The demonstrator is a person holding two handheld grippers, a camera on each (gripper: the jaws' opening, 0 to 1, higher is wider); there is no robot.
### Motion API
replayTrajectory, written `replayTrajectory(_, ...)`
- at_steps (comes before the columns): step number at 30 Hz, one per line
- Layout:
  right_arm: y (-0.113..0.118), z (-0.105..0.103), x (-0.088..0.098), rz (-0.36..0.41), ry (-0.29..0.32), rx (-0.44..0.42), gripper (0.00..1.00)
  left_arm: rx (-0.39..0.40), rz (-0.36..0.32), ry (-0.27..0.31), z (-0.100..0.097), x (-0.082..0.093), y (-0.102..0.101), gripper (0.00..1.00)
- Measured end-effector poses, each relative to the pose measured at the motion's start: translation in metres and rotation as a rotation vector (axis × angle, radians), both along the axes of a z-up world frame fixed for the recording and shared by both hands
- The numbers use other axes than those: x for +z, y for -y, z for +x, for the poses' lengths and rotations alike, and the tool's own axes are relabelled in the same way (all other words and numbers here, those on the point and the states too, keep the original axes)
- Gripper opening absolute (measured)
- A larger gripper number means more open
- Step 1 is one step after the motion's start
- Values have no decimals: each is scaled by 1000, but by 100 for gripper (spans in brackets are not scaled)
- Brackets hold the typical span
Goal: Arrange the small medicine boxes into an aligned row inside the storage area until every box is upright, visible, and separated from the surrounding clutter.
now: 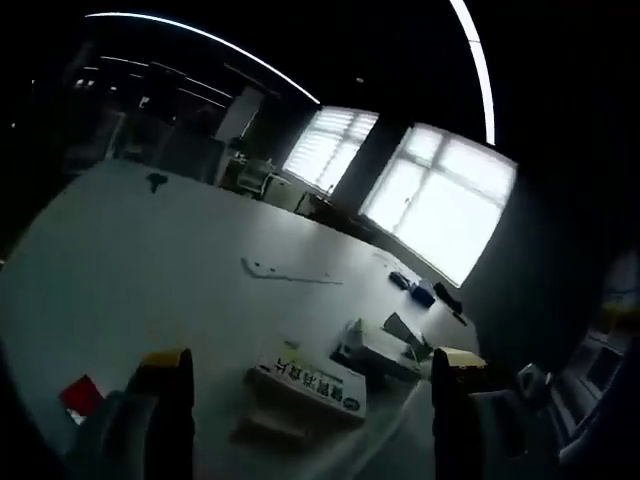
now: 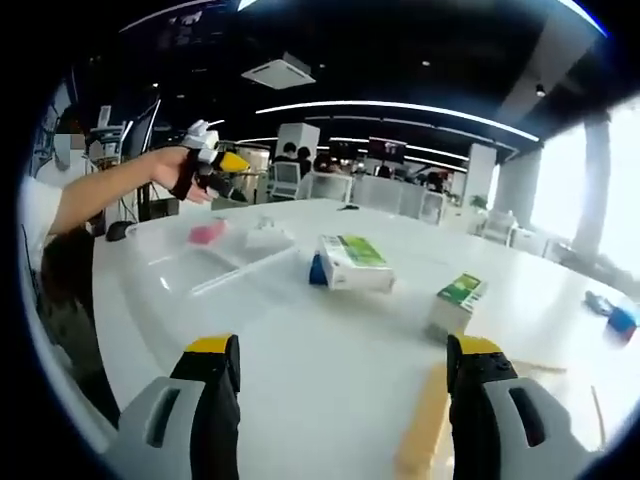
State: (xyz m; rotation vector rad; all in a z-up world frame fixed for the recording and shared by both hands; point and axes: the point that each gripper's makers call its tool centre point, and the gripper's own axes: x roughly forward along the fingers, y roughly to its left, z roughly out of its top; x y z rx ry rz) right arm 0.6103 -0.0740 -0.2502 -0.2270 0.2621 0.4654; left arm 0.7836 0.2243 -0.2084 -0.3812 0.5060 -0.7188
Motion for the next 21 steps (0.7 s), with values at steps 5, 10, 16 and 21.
replayTrajectory(5, -2, -4, 2, -18, 2, 2, 84, -8, 12, -15, -1, -8, -1, 99)
replayTrajectory(10, 1, -4, 4, -22, 4, -13, 84, -12, -6, -51, 5, -15, 2, 99)
replayTrajectory(16, 4, -10, 8, -24, 16, -20, 84, -50, -4, -105, -4, -28, 8, 99)
replayTrajectory(21, 11, -12, 8, -23, 19, -33, 84, -40, -66, -159, -3, -33, 11, 99)
